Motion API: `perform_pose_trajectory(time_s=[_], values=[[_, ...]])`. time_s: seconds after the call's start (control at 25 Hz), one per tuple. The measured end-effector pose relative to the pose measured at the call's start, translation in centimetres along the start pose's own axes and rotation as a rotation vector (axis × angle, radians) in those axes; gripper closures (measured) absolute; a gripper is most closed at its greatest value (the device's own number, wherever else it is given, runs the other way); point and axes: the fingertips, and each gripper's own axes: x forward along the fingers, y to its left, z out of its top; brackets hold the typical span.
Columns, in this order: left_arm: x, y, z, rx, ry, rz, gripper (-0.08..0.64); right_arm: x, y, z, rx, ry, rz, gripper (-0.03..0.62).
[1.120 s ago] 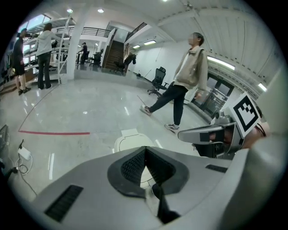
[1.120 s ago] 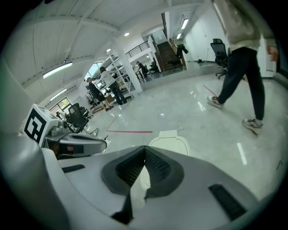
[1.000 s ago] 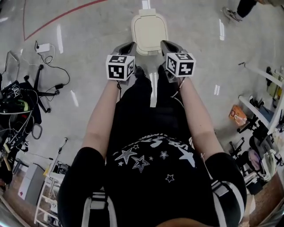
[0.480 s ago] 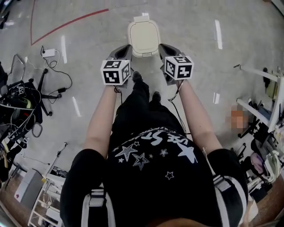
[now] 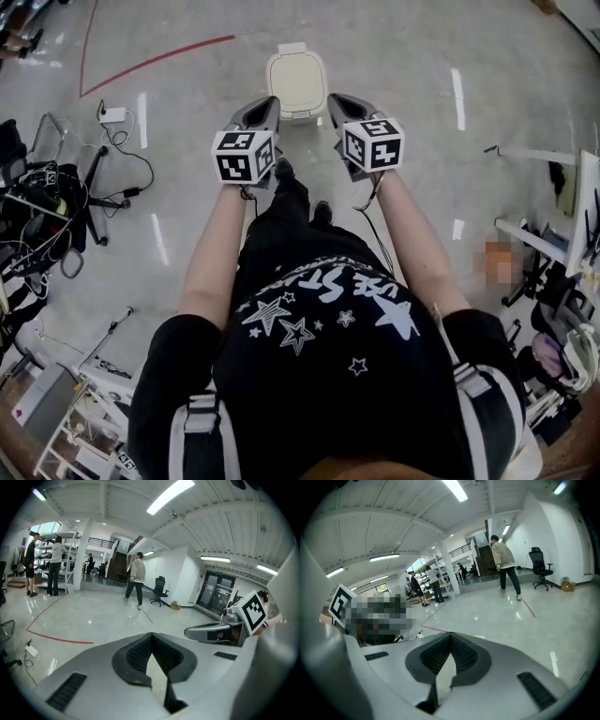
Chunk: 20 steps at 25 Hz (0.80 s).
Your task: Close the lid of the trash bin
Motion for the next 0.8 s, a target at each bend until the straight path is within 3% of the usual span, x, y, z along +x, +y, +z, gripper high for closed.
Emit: perform_pose_trajectory(time_s=[0.24,0.8], values=[[-3.0,-2.1,1.8,0.017,-0.072,0.000,0.549,-3.2,2.2,1.7,-0.100,-0.059,0.019,0.588],[-7.3,-5.8,3.8,0.043,-0.182,-0.013,0.549,-8.4,4.5,2.2,-0.162,-0.130,0.026,0.588]])
